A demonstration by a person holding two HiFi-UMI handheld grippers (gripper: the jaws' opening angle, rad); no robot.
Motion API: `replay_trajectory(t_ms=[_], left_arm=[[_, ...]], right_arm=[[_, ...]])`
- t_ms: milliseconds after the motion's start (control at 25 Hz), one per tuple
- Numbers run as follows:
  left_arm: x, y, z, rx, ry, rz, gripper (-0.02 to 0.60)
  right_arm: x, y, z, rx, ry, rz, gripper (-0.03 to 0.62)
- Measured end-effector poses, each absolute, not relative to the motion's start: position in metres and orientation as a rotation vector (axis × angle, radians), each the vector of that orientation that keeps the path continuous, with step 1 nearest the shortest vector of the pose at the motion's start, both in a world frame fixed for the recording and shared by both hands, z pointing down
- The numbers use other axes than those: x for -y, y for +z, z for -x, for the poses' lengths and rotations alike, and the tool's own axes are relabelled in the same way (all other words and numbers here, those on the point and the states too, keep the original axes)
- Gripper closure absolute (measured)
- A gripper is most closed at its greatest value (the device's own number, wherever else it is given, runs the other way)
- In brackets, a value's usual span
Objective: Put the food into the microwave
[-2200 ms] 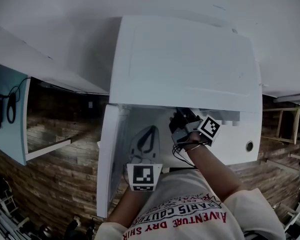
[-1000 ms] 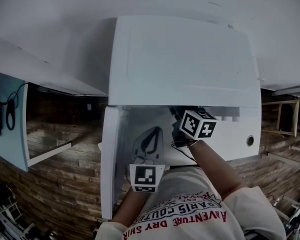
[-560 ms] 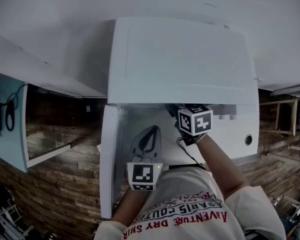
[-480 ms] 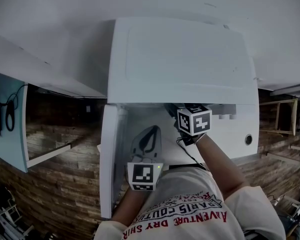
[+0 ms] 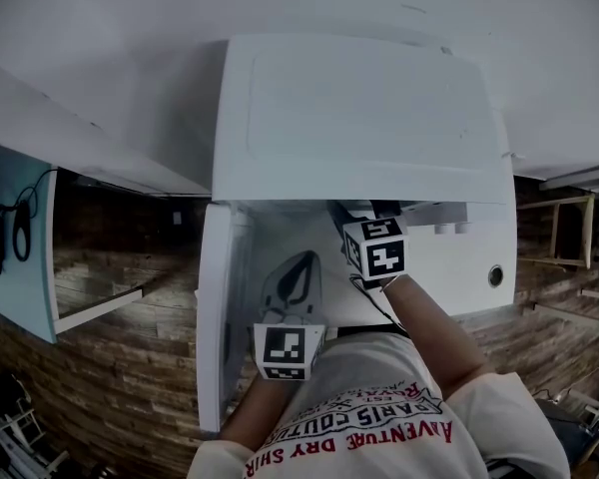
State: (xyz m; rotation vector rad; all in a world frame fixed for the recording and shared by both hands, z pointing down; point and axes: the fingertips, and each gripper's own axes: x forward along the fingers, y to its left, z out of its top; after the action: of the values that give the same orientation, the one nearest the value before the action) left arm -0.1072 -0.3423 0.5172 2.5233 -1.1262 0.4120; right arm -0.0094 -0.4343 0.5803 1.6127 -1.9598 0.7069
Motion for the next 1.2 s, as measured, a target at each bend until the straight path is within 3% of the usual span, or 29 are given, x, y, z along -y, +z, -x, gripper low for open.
replay_trajectory(t_ms=[240,400,440,800,1200], left_arm=[[0.340,0.512,0.108,1.139,0.399,-2.530,0.575],[0.337,0.506,0.109,1.153,0.373,-2.530,0.574],[0.336,0.503,0.109,1.155,0.368,-2.536,0.575],[0.322,0.468,0.118,1.183,0.304,-2.583,0.574],[0.305,0.404,0.131,1.228,0.212,-2.753,0.574]], right_arm=[[0.415,0.562,0.013,1.993,0.672,-1.622,0.323],[0.393,0.548,0.016,1.992,0.608,-1.647,0.548],[0.388,0.543,0.017,1.999,0.594,-1.660,0.561],[0.344,0.485,0.030,2.127,0.547,-1.727,0.582],[0.300,0.389,0.036,2.264,0.150,-1.942,0.583]])
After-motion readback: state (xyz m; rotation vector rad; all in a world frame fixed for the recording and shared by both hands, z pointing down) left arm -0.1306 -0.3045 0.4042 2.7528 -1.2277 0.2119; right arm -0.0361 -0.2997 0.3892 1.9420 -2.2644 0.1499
